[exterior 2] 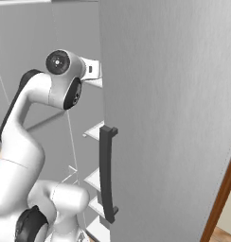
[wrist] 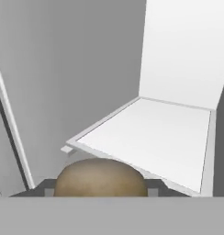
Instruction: Take the broccoli, potato, and mushroom from the freezer and place them in the bowl on the counter.
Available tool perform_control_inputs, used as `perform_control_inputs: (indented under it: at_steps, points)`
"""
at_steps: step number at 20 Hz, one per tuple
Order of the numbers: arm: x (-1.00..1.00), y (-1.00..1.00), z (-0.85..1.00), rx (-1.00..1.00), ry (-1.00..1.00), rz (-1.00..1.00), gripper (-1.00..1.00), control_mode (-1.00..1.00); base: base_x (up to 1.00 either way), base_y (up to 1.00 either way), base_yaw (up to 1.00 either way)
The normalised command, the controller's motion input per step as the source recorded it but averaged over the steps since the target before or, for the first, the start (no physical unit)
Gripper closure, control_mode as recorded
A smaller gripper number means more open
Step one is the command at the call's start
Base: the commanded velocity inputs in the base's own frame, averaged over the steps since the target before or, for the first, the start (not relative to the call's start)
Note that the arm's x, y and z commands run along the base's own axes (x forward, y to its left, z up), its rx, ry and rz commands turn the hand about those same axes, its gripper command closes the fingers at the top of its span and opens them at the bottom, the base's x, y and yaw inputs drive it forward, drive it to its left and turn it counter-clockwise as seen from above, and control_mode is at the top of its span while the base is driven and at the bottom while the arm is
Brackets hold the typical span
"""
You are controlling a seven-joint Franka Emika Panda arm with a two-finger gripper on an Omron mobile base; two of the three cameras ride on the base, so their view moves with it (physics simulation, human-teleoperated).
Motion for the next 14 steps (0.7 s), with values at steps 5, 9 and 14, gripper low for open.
perform_control_inputs:
  at_steps: [5, 9, 14]
  points:
    - [-1.0, 0.0, -0.02, 0.0, 0.17, -0.02, 1.0, -1.0, 0.0, 0.0, 0.0]
    - [-1.0, 0.0, -0.26, 0.0, 0.15, -0.02, 1.0, -1.0, 0.0, 0.0, 0.0]
    - [-0.6, -0.01, -0.27, 0.0, 0.09, 0.0, 1.0, 1.0, -0.4, -0.06, 0.0]
